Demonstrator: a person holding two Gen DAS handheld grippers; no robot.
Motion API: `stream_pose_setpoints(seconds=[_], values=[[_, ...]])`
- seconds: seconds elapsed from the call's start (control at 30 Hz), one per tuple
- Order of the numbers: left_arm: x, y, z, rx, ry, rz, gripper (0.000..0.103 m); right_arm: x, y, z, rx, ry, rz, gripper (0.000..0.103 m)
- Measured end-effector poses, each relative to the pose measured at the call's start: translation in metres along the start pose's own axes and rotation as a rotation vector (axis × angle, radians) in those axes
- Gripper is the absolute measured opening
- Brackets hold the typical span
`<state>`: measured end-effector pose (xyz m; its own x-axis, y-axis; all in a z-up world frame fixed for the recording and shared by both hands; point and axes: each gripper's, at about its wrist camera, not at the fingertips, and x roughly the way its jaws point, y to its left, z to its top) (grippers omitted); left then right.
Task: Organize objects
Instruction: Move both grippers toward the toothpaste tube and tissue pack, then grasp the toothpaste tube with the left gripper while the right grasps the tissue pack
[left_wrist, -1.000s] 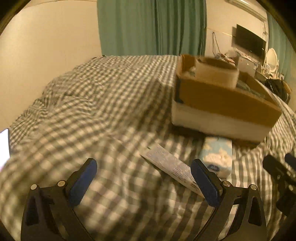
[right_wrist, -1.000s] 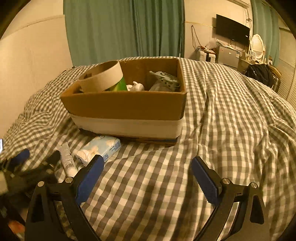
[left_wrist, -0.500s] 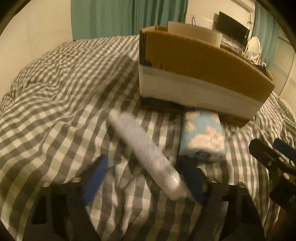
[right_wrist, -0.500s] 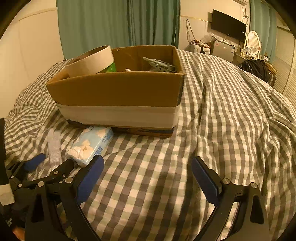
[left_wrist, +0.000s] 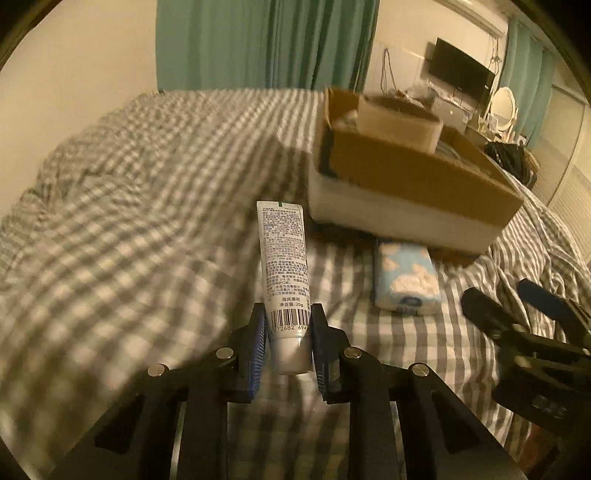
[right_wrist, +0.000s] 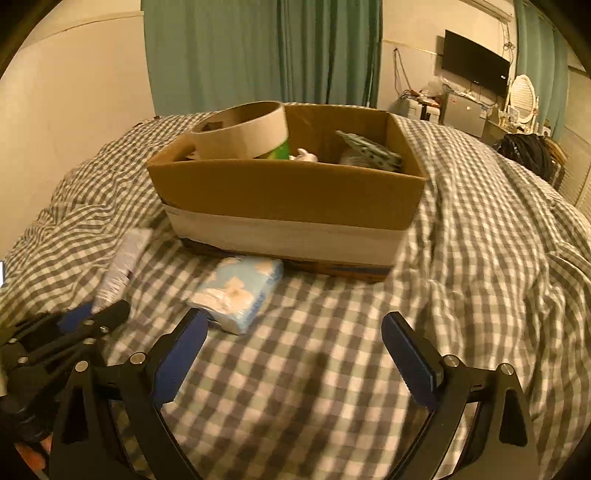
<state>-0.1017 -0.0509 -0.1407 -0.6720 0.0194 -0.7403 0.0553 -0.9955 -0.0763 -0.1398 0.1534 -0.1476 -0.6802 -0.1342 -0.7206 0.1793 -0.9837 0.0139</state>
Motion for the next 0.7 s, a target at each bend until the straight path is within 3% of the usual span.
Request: stream_pose_setpoints(seconds=[0.2, 0.4, 0.57, 0.63, 0.7], values=[[0.006, 0.018, 0.004, -0.033, -0.002, 0.008, 0.023, 0.031, 0.026, 0.011, -0.035, 0.039, 0.068, 0.096], [0.019, 0.024, -0.003, -0.056, 0.042, -0.009, 0.023, 0.068, 0.042, 0.019, -0.039, 0.101, 0.071, 0.093], [0.022, 0.019, -0.004, -0.048, 0.054, -0.008, 0.023, 0.085, 0.045, 0.012, -0.051, 0.150, 0.049, 0.075], [0.022, 0.018, -0.005, -0.050, 0.055, -0.007, 0.023, 0.079, 0.045, 0.010, -0.074, 0.138, 0.064, 0.061], [0.021, 0.016, -0.005, -0.044, 0.056, -0.004, 0.023, 0.073, 0.044, 0.008, -0.087, 0.134, 0.070, 0.059]])
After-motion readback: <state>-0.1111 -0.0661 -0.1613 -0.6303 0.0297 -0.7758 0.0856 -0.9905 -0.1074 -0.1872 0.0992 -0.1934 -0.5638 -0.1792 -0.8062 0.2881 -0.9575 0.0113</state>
